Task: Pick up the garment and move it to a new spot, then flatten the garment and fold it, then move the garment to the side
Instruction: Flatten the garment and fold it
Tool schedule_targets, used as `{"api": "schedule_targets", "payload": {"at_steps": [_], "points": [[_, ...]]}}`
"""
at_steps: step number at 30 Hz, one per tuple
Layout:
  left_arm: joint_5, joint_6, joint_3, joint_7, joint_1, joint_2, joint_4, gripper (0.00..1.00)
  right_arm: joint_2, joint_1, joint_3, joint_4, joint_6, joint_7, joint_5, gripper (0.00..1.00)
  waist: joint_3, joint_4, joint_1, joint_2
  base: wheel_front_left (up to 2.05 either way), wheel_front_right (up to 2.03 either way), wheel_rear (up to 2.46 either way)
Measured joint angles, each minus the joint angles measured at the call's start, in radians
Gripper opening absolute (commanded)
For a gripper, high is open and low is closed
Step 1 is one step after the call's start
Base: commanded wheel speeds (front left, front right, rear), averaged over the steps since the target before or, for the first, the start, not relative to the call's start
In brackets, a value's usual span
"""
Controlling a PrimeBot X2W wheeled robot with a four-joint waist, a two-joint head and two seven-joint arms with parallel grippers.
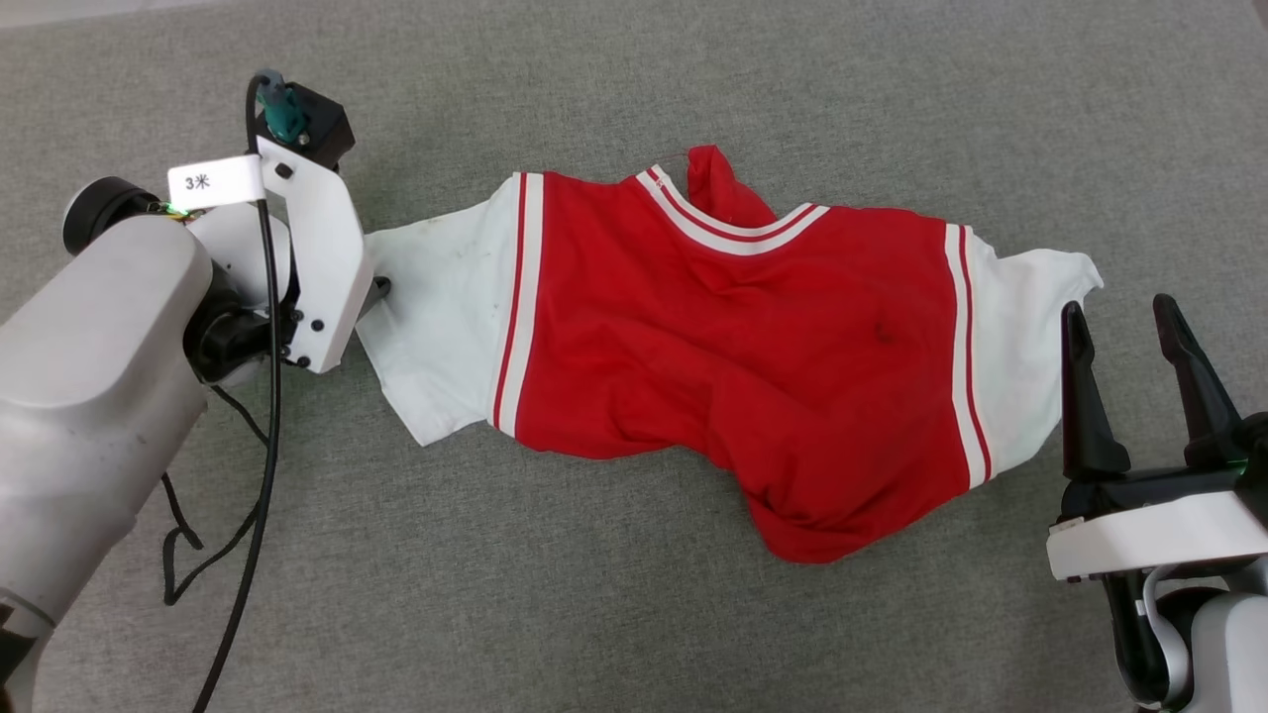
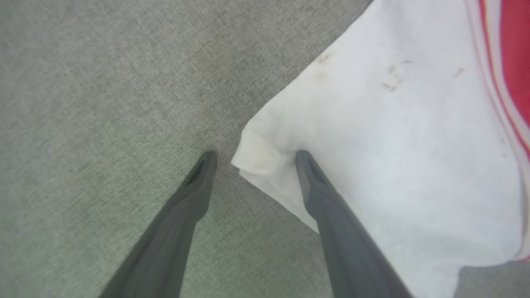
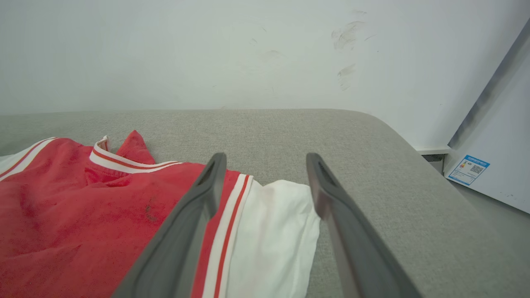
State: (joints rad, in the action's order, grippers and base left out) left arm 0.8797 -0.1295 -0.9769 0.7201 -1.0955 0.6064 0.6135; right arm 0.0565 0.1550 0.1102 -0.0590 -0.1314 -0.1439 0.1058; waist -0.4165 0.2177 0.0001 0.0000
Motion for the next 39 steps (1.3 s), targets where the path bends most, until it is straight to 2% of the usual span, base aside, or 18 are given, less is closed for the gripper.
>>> {"api": "schedule_targets", "payload": {"at_steps": [3, 4, 5, 9, 12, 20, 26, 32, 36, 39], "points": [[0.03, 0.0, -0.03, 0.0, -0.011, 0.007, -0.002, 1.0, -0.001, 0.005, 0.004, 0.008, 0.0, -0.007, 0.0, 1.0, -0.009, 0.002, -0.0001, 0.0, 0.0, 0.0, 0.0], [0.037, 0.0, -0.044, -0.005, -0.016, 0.01, -0.006, 0.44, -0.001, 0.005, 0.005, 0.012, 0.0, -0.009, 0.0, 1.0, -0.009, 0.001, -0.0001, 0.0001, 0.0, 0.0, 0.0], [0.041, 0.0, -0.053, -0.022, -0.017, 0.013, -0.009, 0.0, -0.001, 0.008, 0.007, 0.016, 0.0, -0.01, 0.0, 1.0, -0.009, 0.0, 0.0, 0.0, 0.0, 0.0, 0.0], [0.048, 0.0, -0.083, -0.105, -0.02, 0.007, 0.004, 0.0, 0.002, 0.02, 0.023, 0.03, 0.0, -0.007, 0.0, 1.0, 0.004, -0.01, 0.0, 0.0, 0.0, 0.0, 0.0], [0.041, -0.001, -0.103, -0.177, -0.021, 0.001, 0.022, 0.0, 0.03, 0.025, 0.043, 0.032, 0.0, 0.013, -0.01, 1.0, 0.029, -0.022, 0.0, 0.0, 0.0, 0.0, 0.0], [0.048, -0.001, -0.114, -0.357, -0.037, 0.009, 0.034, 0.0, 0.184, 0.03, 0.064, 0.044, 0.0, 0.15, -0.001, 1.0, 0.115, -0.078, 0.0, 0.0, 0.0, 0.0, 0.0], [0.049, -0.001, -0.125, -0.422, -0.024, 0.055, 0.015, 0.0, 0.352, 0.073, -0.011, 0.105, 0.0, 0.28, 0.061, 1.0, 0.165, -0.13, -0.0001, 0.0, 0.0, 0.0, 0.0], [0.057, -0.001, -0.128, -0.452, -0.004, 0.086, -0.016, 0.0, 0.5, 0.113, -0.13, 0.161, 0.0, 0.438, 0.174, 1.0, 0.193, -0.187, -0.0001, 0.0, 0.0, 0.0, 0.0], [0.055, -0.001, -0.129, -0.468, 0.004, 0.1, -0.042, 0.0, 0.583, 0.159, -0.223, 0.169, 0.0, 0.557, 0.253, 1.0, 0.199, -0.221, -0.0001, 0.0, 0.0, 0.0, 0.0], [0.054, 0.008, -0.129, -0.475, 0.004, 0.1, -0.065, 0.0, 0.625, 0.217, -0.297, 0.172, 0.0, 0.691, 0.327, 1.0, 0.193, -0.243, -0.0001, 0.0, 0.0, 0.0, 0.0]]}}
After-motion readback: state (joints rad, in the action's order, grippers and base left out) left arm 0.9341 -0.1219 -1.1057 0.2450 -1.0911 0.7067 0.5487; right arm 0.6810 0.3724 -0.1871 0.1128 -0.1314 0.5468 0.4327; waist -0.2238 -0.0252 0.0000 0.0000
